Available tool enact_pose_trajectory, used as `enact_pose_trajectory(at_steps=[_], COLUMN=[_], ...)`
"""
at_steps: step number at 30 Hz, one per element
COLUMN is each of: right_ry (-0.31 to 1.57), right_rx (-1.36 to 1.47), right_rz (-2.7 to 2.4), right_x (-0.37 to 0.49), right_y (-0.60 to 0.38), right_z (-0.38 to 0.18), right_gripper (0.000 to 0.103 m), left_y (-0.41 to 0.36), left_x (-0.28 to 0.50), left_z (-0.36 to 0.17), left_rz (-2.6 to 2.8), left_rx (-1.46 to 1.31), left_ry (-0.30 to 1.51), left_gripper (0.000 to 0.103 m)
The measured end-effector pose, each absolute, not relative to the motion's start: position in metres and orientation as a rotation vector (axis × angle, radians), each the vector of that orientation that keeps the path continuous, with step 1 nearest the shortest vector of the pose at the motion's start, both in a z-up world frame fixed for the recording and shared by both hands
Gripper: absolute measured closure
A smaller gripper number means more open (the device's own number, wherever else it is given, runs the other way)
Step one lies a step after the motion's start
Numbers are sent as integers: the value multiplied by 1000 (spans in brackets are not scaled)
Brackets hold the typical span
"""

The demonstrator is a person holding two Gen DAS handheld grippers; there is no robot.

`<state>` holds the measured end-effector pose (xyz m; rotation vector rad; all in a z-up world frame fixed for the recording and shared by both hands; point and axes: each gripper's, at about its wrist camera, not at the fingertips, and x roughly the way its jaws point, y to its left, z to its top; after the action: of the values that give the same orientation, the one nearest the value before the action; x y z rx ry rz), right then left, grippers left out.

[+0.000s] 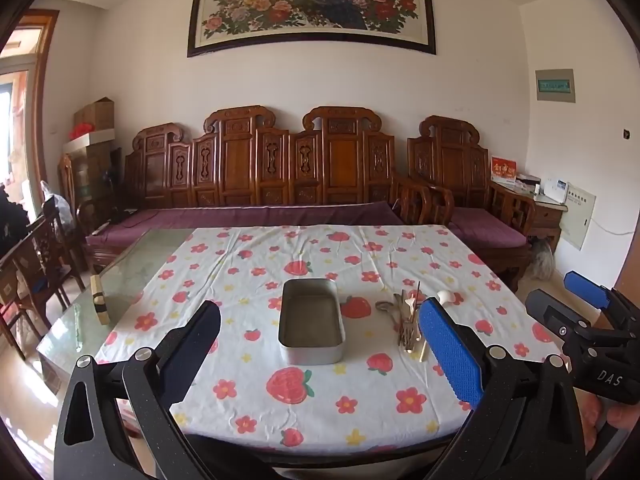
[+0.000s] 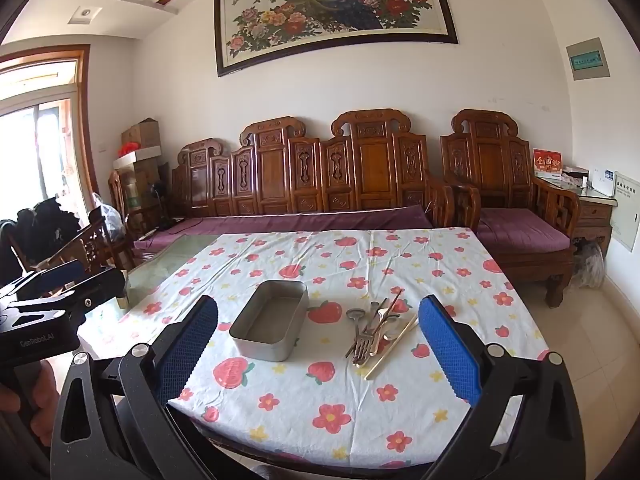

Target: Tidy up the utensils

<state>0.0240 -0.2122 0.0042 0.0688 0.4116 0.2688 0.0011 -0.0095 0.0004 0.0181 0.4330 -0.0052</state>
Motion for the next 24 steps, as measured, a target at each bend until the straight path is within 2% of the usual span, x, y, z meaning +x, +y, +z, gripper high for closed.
enact_pose_trajectory(at_steps=[24], right_ry=[412], right_rx=[70], right_rz=[269], right_x=[24], right_y=[-212], right_z=[4], right_gripper=[3], left_y=[-2], left_x=[0], left_z=[8], left_rz=[4], left_rx=[9], left_ry=[430], left_gripper=[6])
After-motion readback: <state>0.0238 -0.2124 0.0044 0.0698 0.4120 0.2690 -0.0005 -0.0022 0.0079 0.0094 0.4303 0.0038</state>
